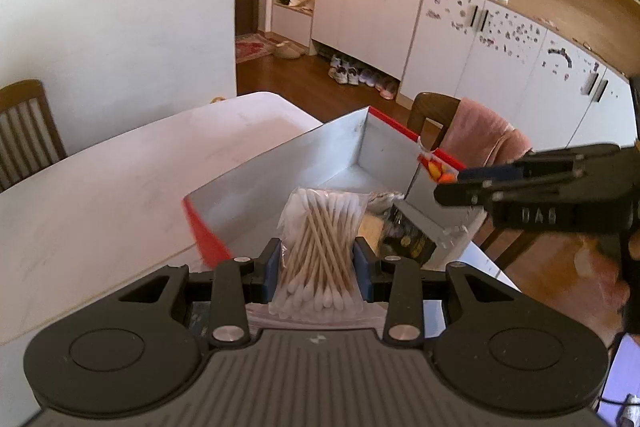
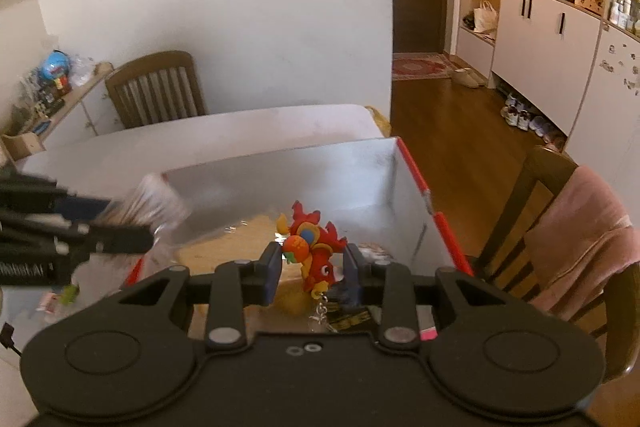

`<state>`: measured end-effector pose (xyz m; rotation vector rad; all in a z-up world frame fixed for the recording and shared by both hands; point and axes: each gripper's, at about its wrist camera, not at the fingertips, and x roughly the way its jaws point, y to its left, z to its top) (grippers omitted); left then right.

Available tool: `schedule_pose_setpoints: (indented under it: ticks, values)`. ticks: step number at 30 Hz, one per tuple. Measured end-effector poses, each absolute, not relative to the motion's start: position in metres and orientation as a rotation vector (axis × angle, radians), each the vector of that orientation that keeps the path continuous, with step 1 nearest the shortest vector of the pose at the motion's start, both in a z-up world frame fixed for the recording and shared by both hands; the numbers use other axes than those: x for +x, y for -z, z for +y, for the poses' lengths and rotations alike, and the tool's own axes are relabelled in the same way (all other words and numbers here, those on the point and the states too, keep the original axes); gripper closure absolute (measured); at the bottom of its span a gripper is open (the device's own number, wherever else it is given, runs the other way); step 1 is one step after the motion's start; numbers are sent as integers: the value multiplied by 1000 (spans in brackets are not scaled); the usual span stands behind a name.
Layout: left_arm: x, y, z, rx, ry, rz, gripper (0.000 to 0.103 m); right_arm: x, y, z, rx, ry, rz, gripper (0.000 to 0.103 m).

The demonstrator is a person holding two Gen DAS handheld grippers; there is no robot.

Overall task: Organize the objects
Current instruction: 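Carry cotton swab bag in left tool while right tool carries parrot toy into box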

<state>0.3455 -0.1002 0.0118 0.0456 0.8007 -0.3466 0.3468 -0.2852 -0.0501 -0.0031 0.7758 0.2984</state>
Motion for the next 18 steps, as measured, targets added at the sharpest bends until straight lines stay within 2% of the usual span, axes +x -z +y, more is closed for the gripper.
schedule_pose_setpoints:
  ticks: [18]
  values:
    - [456,27,-180,211,443,873,67,375,103,-290,-102,-293,878,71]
